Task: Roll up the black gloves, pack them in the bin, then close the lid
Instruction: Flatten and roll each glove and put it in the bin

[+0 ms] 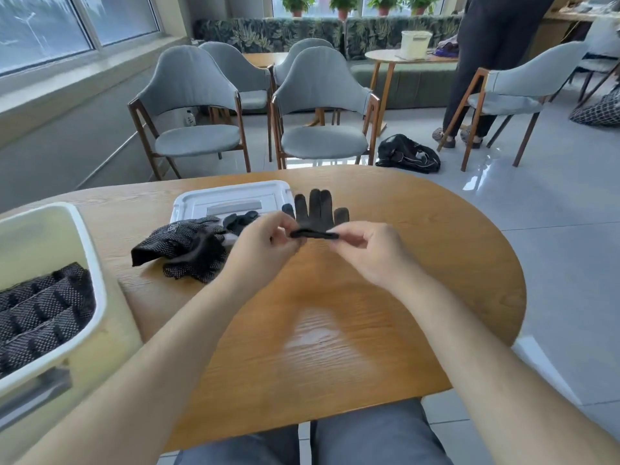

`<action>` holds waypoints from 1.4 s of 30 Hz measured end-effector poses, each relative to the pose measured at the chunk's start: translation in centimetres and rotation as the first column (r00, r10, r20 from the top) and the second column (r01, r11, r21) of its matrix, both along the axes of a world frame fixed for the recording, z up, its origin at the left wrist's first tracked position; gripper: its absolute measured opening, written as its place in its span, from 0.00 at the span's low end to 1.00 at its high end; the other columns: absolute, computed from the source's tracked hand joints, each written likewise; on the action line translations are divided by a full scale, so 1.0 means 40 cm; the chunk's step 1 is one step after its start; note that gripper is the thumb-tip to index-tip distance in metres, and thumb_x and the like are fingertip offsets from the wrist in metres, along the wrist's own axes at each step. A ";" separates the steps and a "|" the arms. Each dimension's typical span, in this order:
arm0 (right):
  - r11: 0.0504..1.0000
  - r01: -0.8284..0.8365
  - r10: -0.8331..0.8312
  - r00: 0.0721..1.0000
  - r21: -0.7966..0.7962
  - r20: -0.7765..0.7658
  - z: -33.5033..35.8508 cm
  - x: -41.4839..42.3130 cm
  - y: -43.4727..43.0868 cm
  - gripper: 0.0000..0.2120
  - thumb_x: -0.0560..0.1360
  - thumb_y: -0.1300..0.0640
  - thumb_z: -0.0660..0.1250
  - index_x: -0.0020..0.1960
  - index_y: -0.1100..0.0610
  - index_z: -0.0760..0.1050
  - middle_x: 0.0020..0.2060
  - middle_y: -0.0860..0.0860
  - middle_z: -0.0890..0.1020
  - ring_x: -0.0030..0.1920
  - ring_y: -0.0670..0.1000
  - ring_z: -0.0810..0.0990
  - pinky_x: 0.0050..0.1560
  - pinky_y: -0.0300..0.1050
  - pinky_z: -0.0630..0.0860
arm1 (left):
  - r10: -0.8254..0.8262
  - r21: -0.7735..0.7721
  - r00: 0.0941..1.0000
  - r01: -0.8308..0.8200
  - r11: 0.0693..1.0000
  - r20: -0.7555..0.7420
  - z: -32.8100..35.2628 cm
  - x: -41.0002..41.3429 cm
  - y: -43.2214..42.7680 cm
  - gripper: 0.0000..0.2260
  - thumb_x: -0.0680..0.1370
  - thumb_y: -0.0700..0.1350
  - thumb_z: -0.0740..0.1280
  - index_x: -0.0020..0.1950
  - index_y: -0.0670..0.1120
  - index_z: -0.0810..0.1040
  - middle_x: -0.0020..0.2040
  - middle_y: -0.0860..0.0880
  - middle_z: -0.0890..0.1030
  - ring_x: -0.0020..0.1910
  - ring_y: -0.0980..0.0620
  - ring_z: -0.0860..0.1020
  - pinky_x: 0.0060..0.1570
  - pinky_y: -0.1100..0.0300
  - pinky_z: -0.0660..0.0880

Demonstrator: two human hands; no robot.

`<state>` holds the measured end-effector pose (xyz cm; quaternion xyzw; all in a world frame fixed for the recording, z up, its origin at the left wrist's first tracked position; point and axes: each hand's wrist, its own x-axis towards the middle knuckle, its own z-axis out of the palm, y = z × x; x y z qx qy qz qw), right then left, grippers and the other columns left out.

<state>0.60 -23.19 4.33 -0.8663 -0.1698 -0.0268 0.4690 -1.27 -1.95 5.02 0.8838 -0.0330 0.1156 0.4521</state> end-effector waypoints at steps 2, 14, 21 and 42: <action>0.992 -0.020 0.009 0.996 -0.123 -0.087 -0.063 -0.030 -0.013 0.07 0.79 0.49 0.71 0.54 0.40 0.85 0.42 0.36 0.85 0.44 0.39 0.82 0.47 0.46 0.81 | -0.033 0.132 0.999 0.037 0.991 -0.032 -0.069 -0.037 0.001 0.05 0.76 0.46 0.74 0.46 0.54 0.80 0.39 0.54 0.78 0.36 0.60 0.75 0.36 0.65 0.68; 0.946 -0.174 0.135 0.978 -0.273 -0.157 -0.089 -0.095 -0.046 0.12 0.78 0.57 0.66 0.52 0.43 0.85 0.36 0.43 0.83 0.36 0.43 0.79 0.39 0.42 0.78 | -0.187 0.223 0.981 0.194 0.955 -0.052 -0.151 -0.146 0.040 0.15 0.73 0.34 0.64 0.48 0.52 0.82 0.48 0.59 0.78 0.48 0.57 0.75 0.44 0.70 0.69; 0.943 -0.070 0.050 0.996 -0.327 -0.068 -0.050 0.044 0.136 0.12 0.79 0.50 0.63 0.60 0.43 0.81 0.46 0.39 0.81 0.46 0.42 0.79 0.49 0.45 0.80 | 0.362 0.435 0.919 -0.393 0.810 0.156 -0.152 0.026 0.109 0.14 0.77 0.51 0.70 0.61 0.49 0.78 0.56 0.47 0.77 0.59 0.42 0.72 0.60 0.49 0.65; 0.985 -0.129 0.154 0.957 0.117 -0.246 -0.054 0.131 0.295 0.21 0.78 0.53 0.72 0.69 0.44 0.73 0.47 0.49 0.85 0.52 0.45 0.83 0.54 0.43 0.76 | 0.303 -0.401 0.947 -0.238 0.884 0.104 -0.130 0.011 0.114 0.15 0.78 0.37 0.70 0.62 0.50 0.74 0.52 0.56 0.81 0.47 0.63 0.79 0.45 0.69 0.73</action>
